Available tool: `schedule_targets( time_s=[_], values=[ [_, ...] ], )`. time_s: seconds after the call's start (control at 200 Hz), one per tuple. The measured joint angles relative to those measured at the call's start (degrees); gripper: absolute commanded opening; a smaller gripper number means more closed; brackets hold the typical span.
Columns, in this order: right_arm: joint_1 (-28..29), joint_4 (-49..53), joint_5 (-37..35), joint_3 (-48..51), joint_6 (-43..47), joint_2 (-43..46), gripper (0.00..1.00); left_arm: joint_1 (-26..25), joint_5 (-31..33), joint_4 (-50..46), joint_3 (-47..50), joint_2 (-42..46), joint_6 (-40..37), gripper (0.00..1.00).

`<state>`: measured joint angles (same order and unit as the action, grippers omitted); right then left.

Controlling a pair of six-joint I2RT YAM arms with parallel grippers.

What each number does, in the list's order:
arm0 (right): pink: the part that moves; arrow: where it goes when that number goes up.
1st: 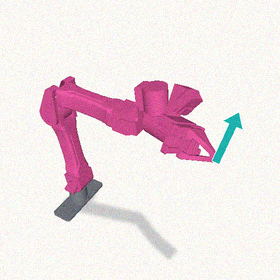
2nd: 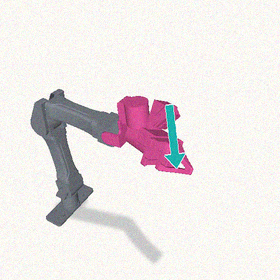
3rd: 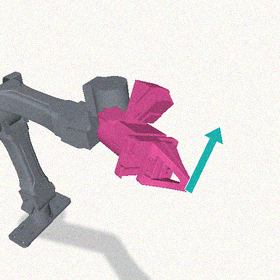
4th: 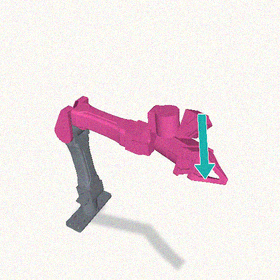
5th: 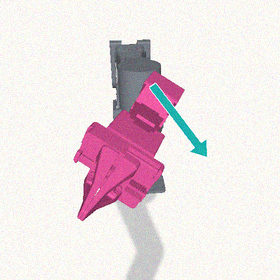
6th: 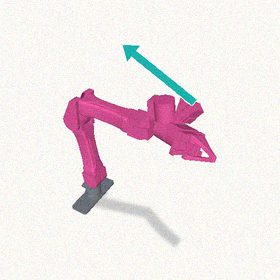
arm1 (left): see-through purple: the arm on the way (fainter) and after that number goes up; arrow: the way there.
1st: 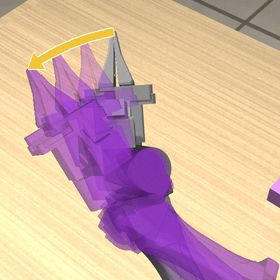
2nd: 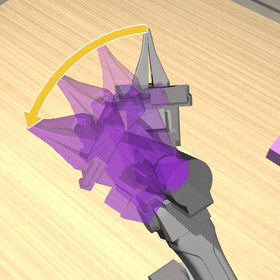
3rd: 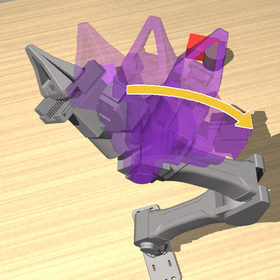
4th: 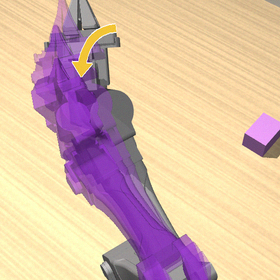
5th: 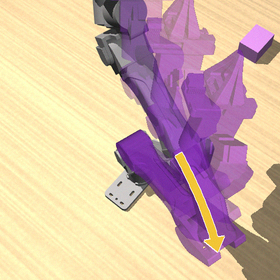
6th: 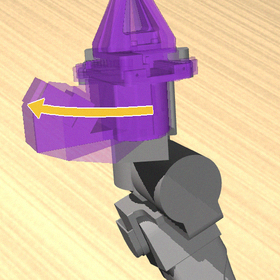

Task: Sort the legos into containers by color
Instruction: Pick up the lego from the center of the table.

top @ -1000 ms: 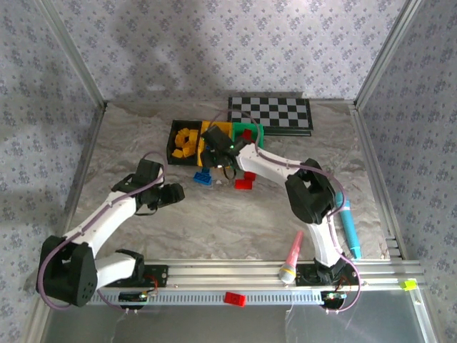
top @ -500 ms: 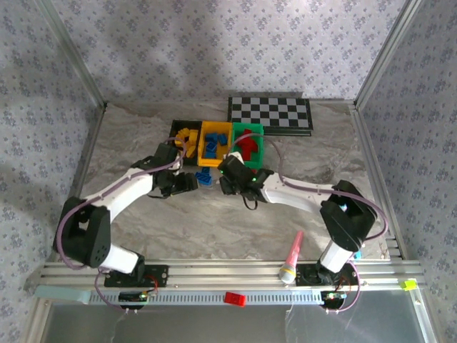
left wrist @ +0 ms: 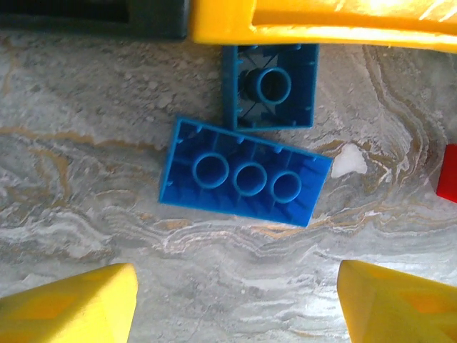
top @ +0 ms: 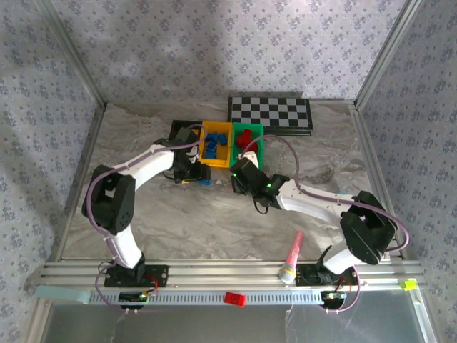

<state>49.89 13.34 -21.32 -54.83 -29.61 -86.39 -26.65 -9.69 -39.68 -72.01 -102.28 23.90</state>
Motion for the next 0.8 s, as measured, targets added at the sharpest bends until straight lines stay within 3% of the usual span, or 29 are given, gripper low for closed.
schedule_targets(
  time_s=[0.23, 0.805],
  values=[
    [0.00, -2.38, -0.15, 4.63, -0.83, 3.63, 0.60, -1.68, 4.98, -4.55, -6.01, -3.89, -2.49, 0.74],
    [0.74, -4.90, -0.42, 7.34, -1.07, 6.38, 0.60, -6.36, 12.28, -6.45, -14.60, -13.38, -4.66, 0.77]
  ],
)
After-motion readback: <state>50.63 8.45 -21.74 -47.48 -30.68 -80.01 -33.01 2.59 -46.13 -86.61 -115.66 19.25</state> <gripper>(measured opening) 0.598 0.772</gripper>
